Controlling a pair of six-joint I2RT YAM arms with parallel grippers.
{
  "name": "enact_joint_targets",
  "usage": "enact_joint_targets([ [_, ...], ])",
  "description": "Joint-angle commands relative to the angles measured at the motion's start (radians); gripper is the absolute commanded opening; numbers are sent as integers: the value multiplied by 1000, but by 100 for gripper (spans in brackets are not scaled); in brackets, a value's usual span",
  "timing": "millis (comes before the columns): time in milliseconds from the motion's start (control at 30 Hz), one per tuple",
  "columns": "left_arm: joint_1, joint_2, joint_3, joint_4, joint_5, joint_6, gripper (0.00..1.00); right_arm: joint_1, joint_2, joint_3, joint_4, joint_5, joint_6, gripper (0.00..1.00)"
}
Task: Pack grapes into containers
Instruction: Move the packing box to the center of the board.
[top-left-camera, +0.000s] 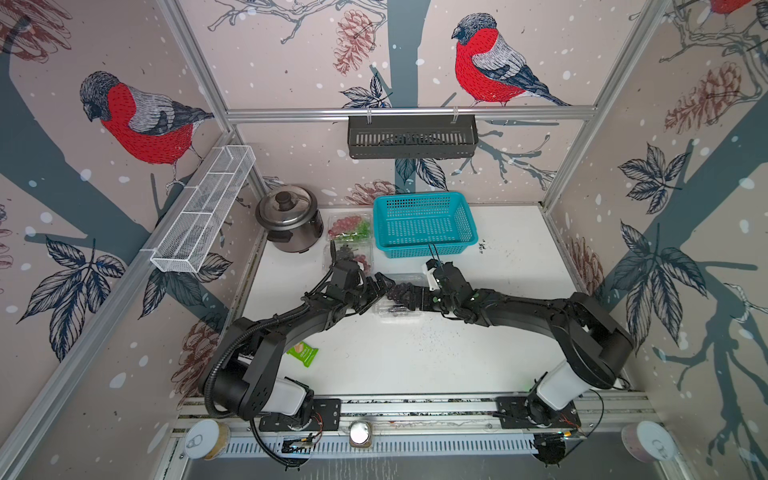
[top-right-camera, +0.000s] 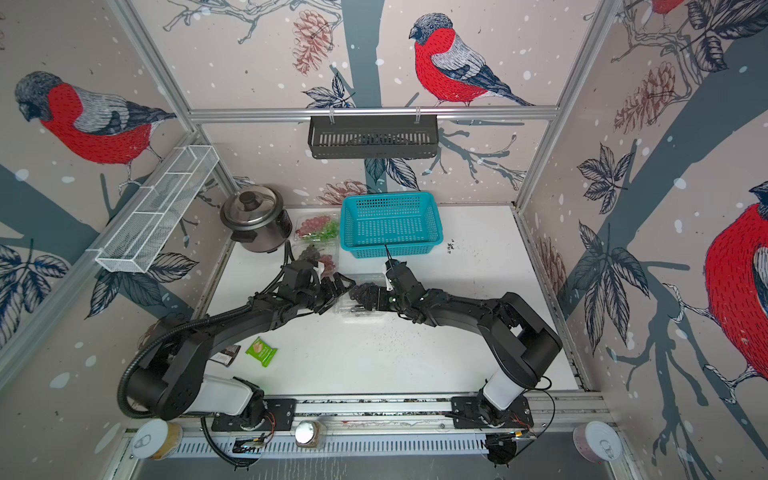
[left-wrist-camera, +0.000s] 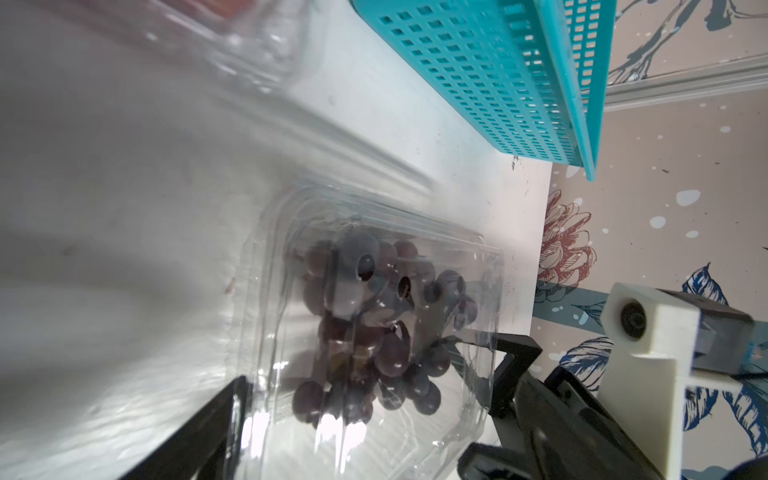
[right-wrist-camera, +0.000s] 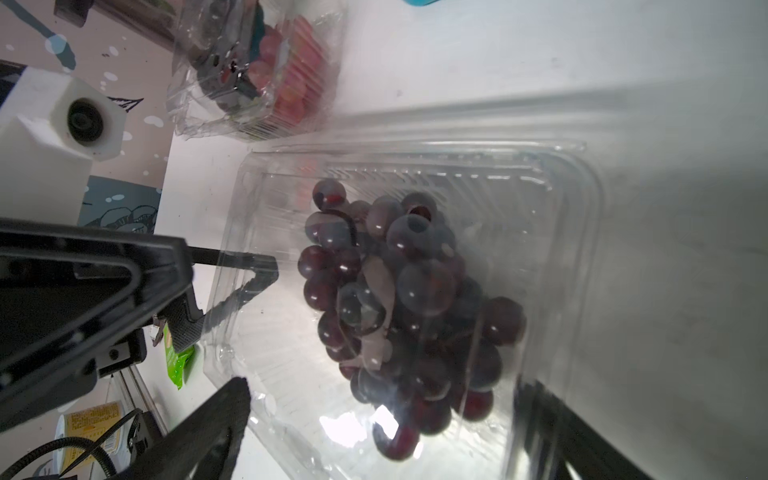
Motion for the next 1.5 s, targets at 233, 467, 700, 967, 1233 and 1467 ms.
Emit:
enact_joint_targets([
  [233, 184, -151, -80, -199, -9, 54, 97, 112, 130, 139, 47, 0, 76, 100],
  [467, 343, -197, -74, -265, 32, 105, 97, 148, 204, 219, 64, -38, 136, 100],
  [700, 435, -176, -52, -309, 54, 159, 97, 153, 275, 305, 65, -78, 169, 100],
  [967, 481, -142, -36, -279, 64, 162, 97, 157, 336, 380, 63, -104, 190, 100],
  [1233, 497, -78, -4, -239, 76, 157, 97, 147, 373, 414, 64, -110, 204, 100],
  [1467, 500, -25, 35, -201, 90, 142, 97, 133, 387, 411, 95, -125, 237, 100],
])
